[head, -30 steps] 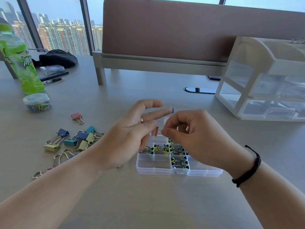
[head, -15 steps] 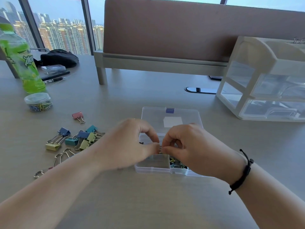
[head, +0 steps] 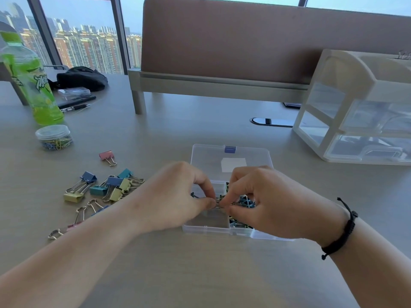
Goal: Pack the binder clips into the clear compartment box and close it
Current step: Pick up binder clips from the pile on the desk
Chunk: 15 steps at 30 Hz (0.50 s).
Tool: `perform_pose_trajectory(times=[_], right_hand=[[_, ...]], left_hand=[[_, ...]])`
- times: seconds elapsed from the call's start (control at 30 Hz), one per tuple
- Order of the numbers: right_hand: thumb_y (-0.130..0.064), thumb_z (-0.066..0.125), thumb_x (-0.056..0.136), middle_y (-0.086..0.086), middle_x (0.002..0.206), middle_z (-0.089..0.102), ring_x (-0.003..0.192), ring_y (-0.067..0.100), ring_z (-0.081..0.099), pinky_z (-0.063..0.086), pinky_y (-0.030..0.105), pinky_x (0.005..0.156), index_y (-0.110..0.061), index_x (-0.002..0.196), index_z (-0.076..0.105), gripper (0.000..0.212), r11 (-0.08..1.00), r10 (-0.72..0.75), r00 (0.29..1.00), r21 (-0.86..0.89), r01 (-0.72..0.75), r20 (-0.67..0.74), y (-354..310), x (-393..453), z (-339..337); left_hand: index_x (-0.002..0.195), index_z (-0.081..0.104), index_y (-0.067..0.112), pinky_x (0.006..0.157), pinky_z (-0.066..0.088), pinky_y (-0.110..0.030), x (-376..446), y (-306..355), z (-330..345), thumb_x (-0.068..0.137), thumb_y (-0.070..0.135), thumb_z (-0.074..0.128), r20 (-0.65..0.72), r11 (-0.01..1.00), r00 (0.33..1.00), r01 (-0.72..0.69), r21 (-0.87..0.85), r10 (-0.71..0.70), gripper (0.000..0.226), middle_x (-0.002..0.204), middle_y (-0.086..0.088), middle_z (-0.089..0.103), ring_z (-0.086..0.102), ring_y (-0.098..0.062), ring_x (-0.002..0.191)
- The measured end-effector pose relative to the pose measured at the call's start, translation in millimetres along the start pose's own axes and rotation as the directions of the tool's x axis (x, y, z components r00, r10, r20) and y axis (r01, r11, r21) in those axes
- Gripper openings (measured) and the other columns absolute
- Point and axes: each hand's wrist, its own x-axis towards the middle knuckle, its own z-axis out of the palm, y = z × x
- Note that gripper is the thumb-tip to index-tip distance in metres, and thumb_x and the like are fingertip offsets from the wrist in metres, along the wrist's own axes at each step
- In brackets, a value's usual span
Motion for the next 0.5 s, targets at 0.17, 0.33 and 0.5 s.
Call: perform_pose_trajectory(times=[0.17,0.33,0.5], right_hand=[[-0.034,0.065,0.086,-0.020,0.089,0.055,0.086,-0.008,0.050,0.037,0.009,0.066,-0.041,0.095,0.074,0.015,0.999,-0.013,1.000,-0.040,0.013,0.018,-1,-1,-1],[-0.047,0.065,0.084,-0.020,0.090,0.050,0.085,-0.005,0.048,0.032,0.013,0.064,-0.043,0.096,0.072,0.015,0.999,-0.006,0.999,-0.038,0.007,0.043,-5,-1,2],[-0.060,0.059,0.085,-0.019,0.090,0.047,0.088,-0.004,0.045,0.039,0.020,0.069,-0.043,0.098,0.071,0.025,0.998,0.006,0.997,-0.060,-0.001,0.078,-8,1,6]], left_hand=[[0.080,0.074,0.036,0.043,0.027,-0.024,4,-3,-2,0.078,0.039,0.079,0.043,0.990,0.996,0.084,-0.112,-0.080,0.006,0.057,-0.006,0.052,0.036,-0.018,0.050],[0.076,0.077,0.032,0.041,0.028,-0.014,5,1,-2,0.077,0.036,0.081,0.033,0.986,0.994,0.108,-0.125,-0.105,0.005,0.051,0.006,0.058,0.037,-0.008,0.043],[0.085,0.078,0.027,0.038,0.028,-0.007,3,8,-4,0.082,0.027,0.079,0.051,0.983,0.991,0.127,-0.136,-0.121,0.004,0.037,0.024,0.047,0.046,0.008,0.038]])
